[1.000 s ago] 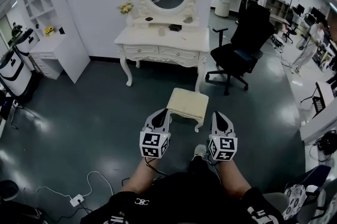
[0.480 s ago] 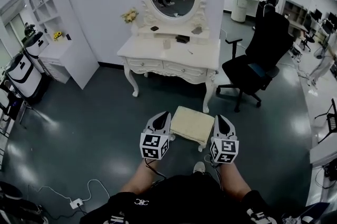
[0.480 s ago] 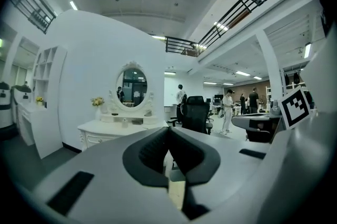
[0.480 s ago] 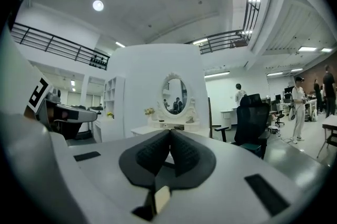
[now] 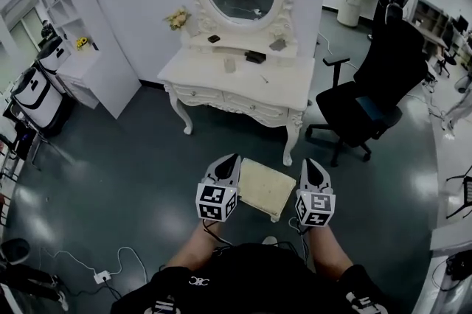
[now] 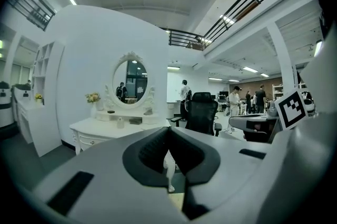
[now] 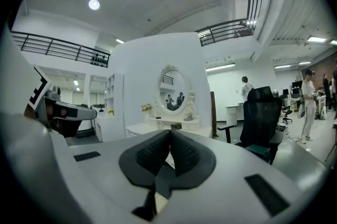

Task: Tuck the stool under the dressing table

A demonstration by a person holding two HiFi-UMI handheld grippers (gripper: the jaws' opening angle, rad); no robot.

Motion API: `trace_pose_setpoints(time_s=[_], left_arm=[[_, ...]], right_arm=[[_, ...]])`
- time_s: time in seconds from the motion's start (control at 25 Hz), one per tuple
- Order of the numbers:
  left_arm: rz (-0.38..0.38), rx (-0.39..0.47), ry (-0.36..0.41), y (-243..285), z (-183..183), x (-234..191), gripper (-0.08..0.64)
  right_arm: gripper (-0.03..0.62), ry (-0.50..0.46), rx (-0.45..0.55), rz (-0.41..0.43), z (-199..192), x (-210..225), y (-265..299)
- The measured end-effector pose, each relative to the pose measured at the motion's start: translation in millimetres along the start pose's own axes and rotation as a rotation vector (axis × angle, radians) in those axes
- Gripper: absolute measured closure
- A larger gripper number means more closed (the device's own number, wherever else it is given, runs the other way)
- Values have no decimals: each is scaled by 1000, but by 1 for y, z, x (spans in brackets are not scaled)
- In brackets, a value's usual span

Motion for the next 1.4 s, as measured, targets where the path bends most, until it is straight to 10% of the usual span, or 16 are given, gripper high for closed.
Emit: trace_pose_setpoints(time_s=[0.56,1.28,1.4], left_arm=[[-48,-38,20,67,-15,-37,543],[-267,-286,-13,176,-97,-101,539],[-315,-384,-68,189,-123,-96,362]], right_arm=[[575,27,-46,-45,-23,19,58],[575,194,-285,-259,-120,34,88],[487,252,-338,-237,-144,40,93]])
Point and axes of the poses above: the fingertips, and each gripper's own axes: y forward along the fingers, x to its right, z out of its top, the point moved 6 cm from there along -y, backward along the fingers, and after that the axes turned 10 degrees about z, right-handed, at the moved point
